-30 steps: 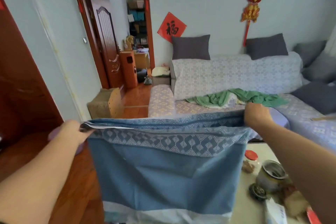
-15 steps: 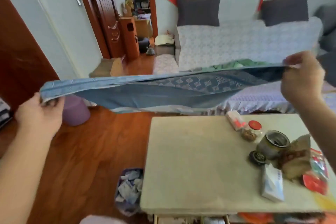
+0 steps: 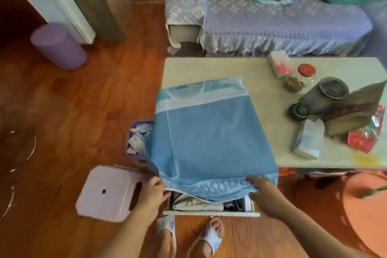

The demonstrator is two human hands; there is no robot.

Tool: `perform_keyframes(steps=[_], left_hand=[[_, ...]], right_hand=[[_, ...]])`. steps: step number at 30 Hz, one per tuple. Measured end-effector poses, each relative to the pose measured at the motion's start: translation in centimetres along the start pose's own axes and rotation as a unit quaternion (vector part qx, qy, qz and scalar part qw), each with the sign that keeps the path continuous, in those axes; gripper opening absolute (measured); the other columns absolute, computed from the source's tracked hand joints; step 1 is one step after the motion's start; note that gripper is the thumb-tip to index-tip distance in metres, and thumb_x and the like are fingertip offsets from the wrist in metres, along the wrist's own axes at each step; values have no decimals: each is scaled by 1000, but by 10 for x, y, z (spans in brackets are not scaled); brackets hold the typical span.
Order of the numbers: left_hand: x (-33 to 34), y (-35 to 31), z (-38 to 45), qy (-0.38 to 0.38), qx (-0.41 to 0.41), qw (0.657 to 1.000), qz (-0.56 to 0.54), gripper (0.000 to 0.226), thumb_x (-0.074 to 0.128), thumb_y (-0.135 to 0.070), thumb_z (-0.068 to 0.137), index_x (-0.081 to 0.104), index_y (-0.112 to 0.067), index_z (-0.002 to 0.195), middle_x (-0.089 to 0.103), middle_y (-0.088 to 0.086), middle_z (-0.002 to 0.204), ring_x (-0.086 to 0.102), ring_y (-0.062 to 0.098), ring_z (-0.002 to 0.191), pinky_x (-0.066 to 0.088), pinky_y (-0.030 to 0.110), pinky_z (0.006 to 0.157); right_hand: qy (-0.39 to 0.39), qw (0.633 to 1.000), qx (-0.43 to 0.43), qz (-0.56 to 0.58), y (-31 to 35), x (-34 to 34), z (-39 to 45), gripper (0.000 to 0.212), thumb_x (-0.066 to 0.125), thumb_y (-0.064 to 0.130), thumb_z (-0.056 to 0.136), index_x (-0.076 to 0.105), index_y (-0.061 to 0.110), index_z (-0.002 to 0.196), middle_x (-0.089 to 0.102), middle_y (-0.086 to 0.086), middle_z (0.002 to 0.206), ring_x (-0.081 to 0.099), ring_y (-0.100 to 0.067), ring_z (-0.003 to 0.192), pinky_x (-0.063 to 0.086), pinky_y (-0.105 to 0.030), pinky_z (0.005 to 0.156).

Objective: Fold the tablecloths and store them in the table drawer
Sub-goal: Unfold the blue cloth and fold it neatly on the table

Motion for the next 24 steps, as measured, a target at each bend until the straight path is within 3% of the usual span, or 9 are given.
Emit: perform_keyframes(steps=[5, 9, 10, 12, 14, 16, 19, 21, 24], left_hand=[[-3, 12, -5, -4, 31, 992, 122, 20, 43, -17, 103, 56, -7, 91, 60, 17, 92, 62, 26, 84, 56, 49, 92], [4, -14, -66, 51, 94, 993, 50, 17, 49, -8, 105, 62, -4, 96, 68, 16, 96, 69, 20, 94, 57, 38, 93], [6, -23, -77, 59, 131, 989, 33, 14, 52, -8, 104, 64, -3, 98, 68, 19, 102, 69, 19, 96, 57, 37, 93], [11, -46, -98, 66, 220, 971, 58, 12, 59, -14, 102, 66, -7, 96, 61, 21, 110, 65, 15, 100, 51, 36, 98], [13, -75, -113, 115, 310, 939, 91, 11, 61, -25, 99, 69, -19, 104, 54, 5, 122, 58, 9, 115, 45, 32, 107], [6, -105, -113, 148, 381, 906, 114, 30, 66, -36, 92, 62, -30, 122, 43, -10, 136, 46, 4, 131, 36, 21, 113], [-21, -133, -59, 46, 433, 882, 183, 88, 78, -41, 80, 28, -36, 153, 25, -10, 155, 24, 6, 148, 22, 22, 121], [-34, -147, -8, 8, 386, 887, 254, 117, 85, -43, 76, 3, -38, 159, 6, -2, 167, 7, 20, 155, 16, 38, 125], [-37, -194, 48, 0, 386, 854, 350, 130, 87, -45, 73, -8, -32, 160, -5, 9, 169, -1, 29, 156, 12, 49, 125]], right_hand=[[64, 990, -70, 101, 93, 7, 0, 44, 66, 21, 92, 57, 24, 134, 60, 6, 127, 60, -12, 111, 48, -29, 99], [146, 968, -199, 37, 151, 27, -13, 91, 78, 36, 82, 27, 24, 156, 30, 16, 150, 28, -3, 139, 26, -24, 118], [120, 962, -244, -11, 166, 33, -17, 95, 78, 37, 80, 24, 24, 157, 29, 16, 151, 24, -5, 141, 22, -25, 119], [-14, 950, -312, -24, 194, 33, -25, 72, 72, 32, 79, 45, 34, 145, 55, 10, 139, 48, -14, 132, 39, -26, 105], [-152, 944, -289, 36, 209, 9, -31, 45, 73, 23, 72, 59, 38, 112, 71, 9, 88, 67, -16, 83, 45, -24, 67], [-251, 933, -248, 69, 215, -28, -35, 47, 75, 20, 62, 61, 35, 104, 65, 3, 66, 60, -16, 56, 40, -27, 52], [-334, 916, -209, 71, 234, -92, -50, 38, 56, 27, 61, 76, 29, 94, 66, -3, 59, 65, -27, 56, 44, -32, 53], [-361, 904, -224, 50, 258, -126, -64, 45, 51, 35, 60, 78, 25, 95, 72, 15, 69, 68, -6, 62, 48, -22, 56], [-380, 894, -236, -16, 286, -165, -79, 37, 78, 8, 61, 78, 23, 94, 64, 31, 79, 61, 13, 77, 38, -3, 64]])
Point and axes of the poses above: each hand's wrist, its own z-axis towards the middle knuckle, its own x-axis out of the palm, y = z × x, the point moved 3 cm from there along z, towards the middle knuckle
